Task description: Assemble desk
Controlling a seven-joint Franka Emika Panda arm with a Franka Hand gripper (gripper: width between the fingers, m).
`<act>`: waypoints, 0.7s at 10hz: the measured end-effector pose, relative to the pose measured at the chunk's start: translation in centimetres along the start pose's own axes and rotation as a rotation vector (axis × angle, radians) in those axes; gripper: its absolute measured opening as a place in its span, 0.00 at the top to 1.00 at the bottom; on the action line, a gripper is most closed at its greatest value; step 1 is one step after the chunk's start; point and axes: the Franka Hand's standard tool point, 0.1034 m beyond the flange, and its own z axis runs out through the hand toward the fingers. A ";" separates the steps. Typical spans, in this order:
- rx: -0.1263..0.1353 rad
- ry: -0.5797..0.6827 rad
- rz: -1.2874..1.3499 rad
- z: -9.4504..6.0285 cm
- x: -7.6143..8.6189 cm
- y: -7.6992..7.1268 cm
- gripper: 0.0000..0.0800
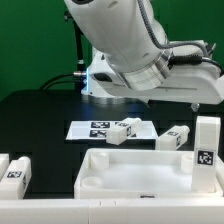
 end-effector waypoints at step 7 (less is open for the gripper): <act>0.037 0.144 0.028 2.9 1.7 0.5 0.19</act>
Offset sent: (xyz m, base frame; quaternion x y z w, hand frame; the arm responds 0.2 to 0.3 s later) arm 0.0000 0.0000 0.0000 0.0000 0.0650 0.0000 0.9979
